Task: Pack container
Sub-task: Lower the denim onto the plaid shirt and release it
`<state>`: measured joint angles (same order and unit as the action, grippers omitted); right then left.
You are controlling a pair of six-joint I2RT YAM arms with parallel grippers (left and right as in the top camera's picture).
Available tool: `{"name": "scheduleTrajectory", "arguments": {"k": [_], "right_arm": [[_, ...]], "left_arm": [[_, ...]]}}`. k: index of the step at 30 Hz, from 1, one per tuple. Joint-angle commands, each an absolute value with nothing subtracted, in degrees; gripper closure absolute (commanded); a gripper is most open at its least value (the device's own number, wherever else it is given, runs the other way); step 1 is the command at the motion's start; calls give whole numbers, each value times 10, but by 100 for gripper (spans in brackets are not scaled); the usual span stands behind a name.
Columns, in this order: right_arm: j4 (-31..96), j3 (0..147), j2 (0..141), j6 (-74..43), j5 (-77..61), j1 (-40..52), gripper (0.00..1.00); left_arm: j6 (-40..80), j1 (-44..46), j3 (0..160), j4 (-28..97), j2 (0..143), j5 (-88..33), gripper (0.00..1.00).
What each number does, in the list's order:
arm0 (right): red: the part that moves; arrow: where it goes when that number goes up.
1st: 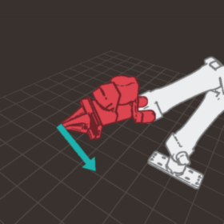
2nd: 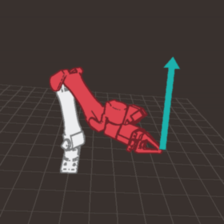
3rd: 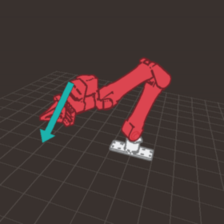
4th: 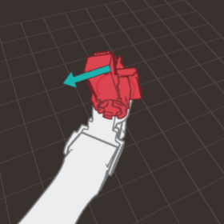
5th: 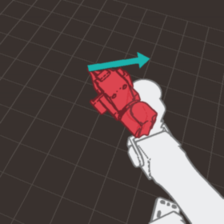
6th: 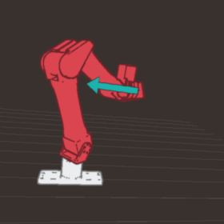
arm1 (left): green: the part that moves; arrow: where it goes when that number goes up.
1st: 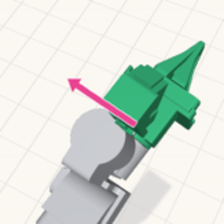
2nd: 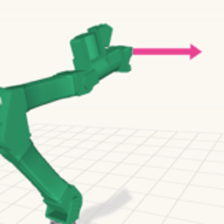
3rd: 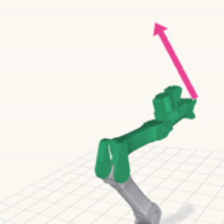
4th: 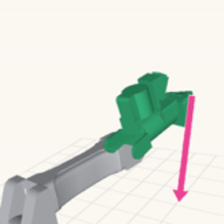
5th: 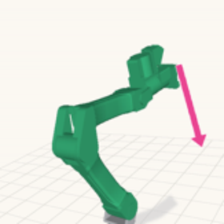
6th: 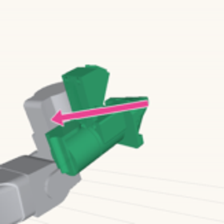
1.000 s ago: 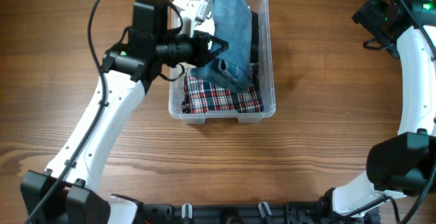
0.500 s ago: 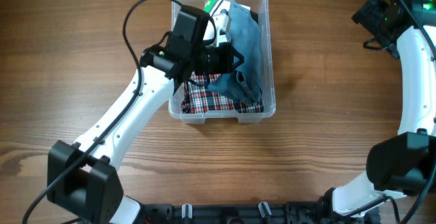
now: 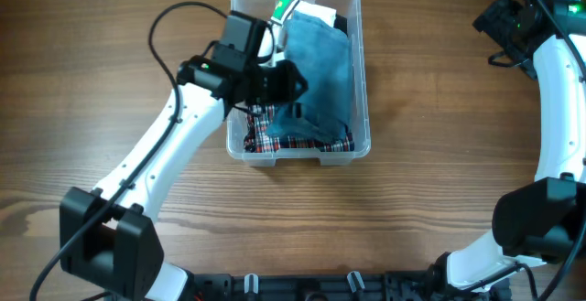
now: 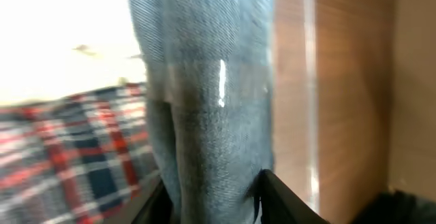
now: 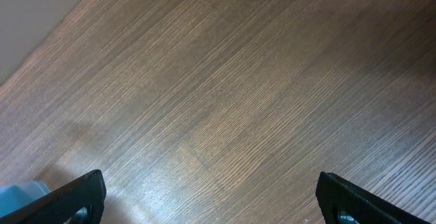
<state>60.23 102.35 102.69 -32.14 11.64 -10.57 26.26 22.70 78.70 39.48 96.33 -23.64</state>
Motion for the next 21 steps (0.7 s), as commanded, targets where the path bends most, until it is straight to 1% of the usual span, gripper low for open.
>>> {"name": "scheduleTrajectory", "arguments": {"k": [1,2,6,8,9,12,14,16,17,19,21], "right_arm": [[602,1019,1028,-330,116,-104,0],[602,1019,1028,-330,116,-104,0],[602,1019,1028,-330,116,-104,0],[602,1019,1028,-330,116,-104,0],[602,1019,1028,-330,116,-104,0],[602,1019,1028,-330,116,-104,0],[602,1019,1028,-330,116,-104,0],[602,1019,1028,-330,116,-104,0],[602,1019,1028,-330,116,-104,0],[602,1019,1028,-330,116,-104,0],[602,1019,1028,-330,116,-104,0]], "left_arm": [[259,191,795,408,966,-150,59],[259,181,795,411,966,-149,61],[257,165,795,414,962,-150,61],[257,164,795,396,945,-123,62],[257,164,797,387,934,-106,65],[223,165,811,338,894,-93,67],[207,177,813,273,861,-93,68],[197,197,813,232,858,-93,79],[197,208,813,223,866,-93,87],[190,227,813,218,888,-93,96],[139,251,813,211,939,-93,96]]}}
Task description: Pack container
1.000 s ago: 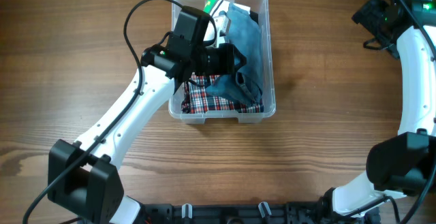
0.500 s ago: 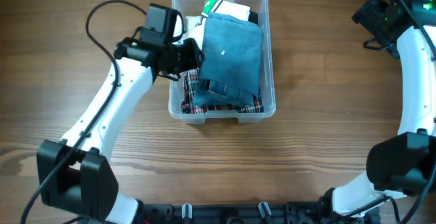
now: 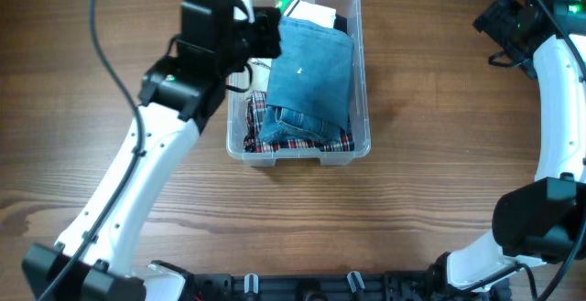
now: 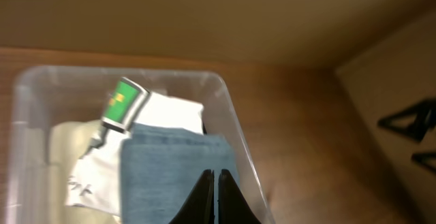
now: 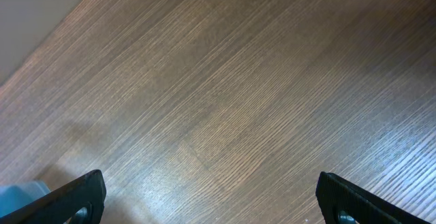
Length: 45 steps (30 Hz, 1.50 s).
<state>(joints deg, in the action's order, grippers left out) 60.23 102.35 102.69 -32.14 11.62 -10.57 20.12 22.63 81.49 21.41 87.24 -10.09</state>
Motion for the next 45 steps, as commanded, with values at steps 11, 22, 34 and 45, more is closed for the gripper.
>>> {"name": "scheduleTrajectory", "arguments": {"k": [11,22,34,45], "right_arm": [[602,1019,1028,-330,116,-104,0],[602,1019,1028,-330,116,-104,0],[602,1019,1028,-330,116,-104,0],[602,1019,1028,-330,116,-104,0]], "left_arm": [[137,255,813,226,1079,-28,96],[174,255,800,314,1090,33,96],[169,258,823,273,1001,-36,96],[168,342,823,263,1073,-89,96]]}}
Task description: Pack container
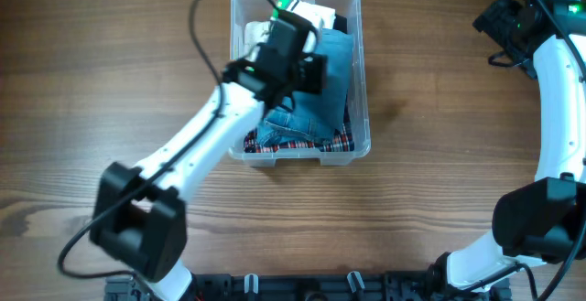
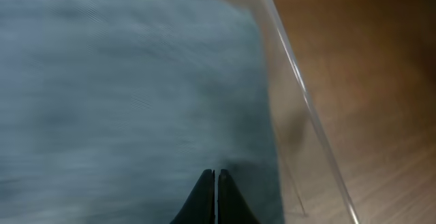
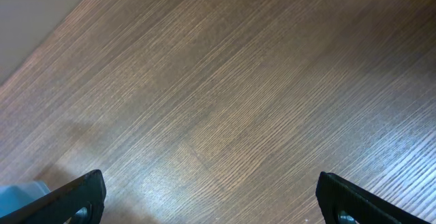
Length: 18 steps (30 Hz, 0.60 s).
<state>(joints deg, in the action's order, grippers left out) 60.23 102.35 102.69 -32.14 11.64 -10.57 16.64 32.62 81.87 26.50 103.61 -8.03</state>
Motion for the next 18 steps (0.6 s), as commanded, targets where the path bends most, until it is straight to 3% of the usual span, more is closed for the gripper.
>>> {"name": "scheduleTrajectory", "arguments": {"k": [1,9,18], "right_arm": [[602,1019,1028,-330,116,-104,0],[602,1019,1028,-330,116,-104,0],[602,1019,1028,-330,116,-104,0]], "left_arm": [[168,343,823,263,1080,-90,96],[167,342,823,260,1128,-86,95],[167,304,824,250,1032,106,96]]}}
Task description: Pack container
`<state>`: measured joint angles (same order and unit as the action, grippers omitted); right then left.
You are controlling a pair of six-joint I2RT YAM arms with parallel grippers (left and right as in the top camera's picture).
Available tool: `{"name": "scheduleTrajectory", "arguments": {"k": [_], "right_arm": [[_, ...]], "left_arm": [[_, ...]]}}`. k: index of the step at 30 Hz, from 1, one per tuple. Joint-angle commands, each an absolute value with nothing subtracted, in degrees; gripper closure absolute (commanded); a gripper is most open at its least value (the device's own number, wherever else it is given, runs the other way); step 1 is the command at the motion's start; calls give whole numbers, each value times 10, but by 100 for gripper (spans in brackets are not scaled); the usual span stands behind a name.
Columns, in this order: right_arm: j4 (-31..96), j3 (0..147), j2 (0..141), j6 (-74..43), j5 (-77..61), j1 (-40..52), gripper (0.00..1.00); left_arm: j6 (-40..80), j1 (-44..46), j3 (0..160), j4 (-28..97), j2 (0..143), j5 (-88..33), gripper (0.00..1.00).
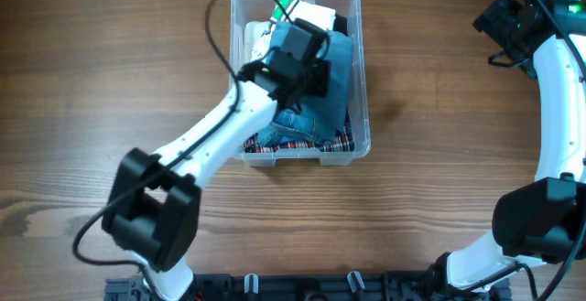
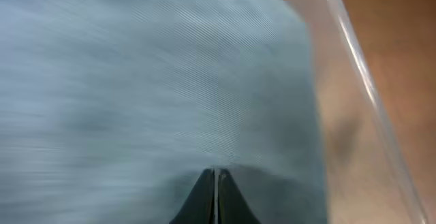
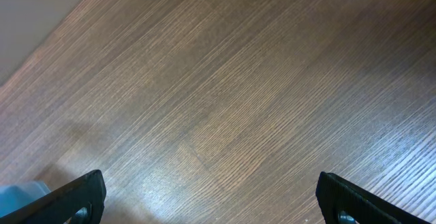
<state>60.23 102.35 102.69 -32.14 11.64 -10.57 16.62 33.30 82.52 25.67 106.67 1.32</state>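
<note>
A clear plastic container [image 1: 363, 81] stands at the table's back centre. Folded blue jeans [image 1: 339, 59] lie on top inside it, over a red plaid cloth [image 1: 302, 142]. A white item with a green label [image 1: 287, 6] sits at the container's back. My left gripper [image 1: 318, 72] is shut, its tips [image 2: 214, 176] down against the jeans [image 2: 170, 81], close to the container's right wall [image 2: 357, 88]. My right gripper [image 3: 214, 207] stands open over bare wood at the far right, nothing between its fingers [image 3: 75, 197].
The right arm [image 1: 558, 91] runs along the table's right edge. A black cable [image 1: 215, 26] loops from the left arm above the container's left side. Brown wood table [image 1: 439, 173] surrounds the container.
My left gripper has shifted slightly right and nearer the jeans, which now fill more of the left wrist view. It stays shut. The right arm has not moved.
My left gripper was low in the container with the jeans' edge between its fingers. Then it was raised at the container's back left, shut and empty, the jeans lying flat. Later its shut tips were down on the jeans, and they remain there.
</note>
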Motion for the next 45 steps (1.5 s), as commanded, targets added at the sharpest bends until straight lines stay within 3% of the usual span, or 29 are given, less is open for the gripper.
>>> {"name": "scheduleTrajectory", "arguments": {"k": [1,7,18,30,45], "right_arm": [[602,1019,1028,-330,116,-104,0],[602,1019,1028,-330,116,-104,0],[602,1019,1028,-330,116,-104,0],[602,1019,1028,-330,116,-104,0],[602,1019,1028,-330,116,-104,0]], "left_arm": [[167,291,824,250,1032,106,96],[170,249,824,278,1055,68,96],[169,251,823,279,1110,29,96],[170,279,827,189,990,46,92],[170,307,827,49,1169,43,91]]}}
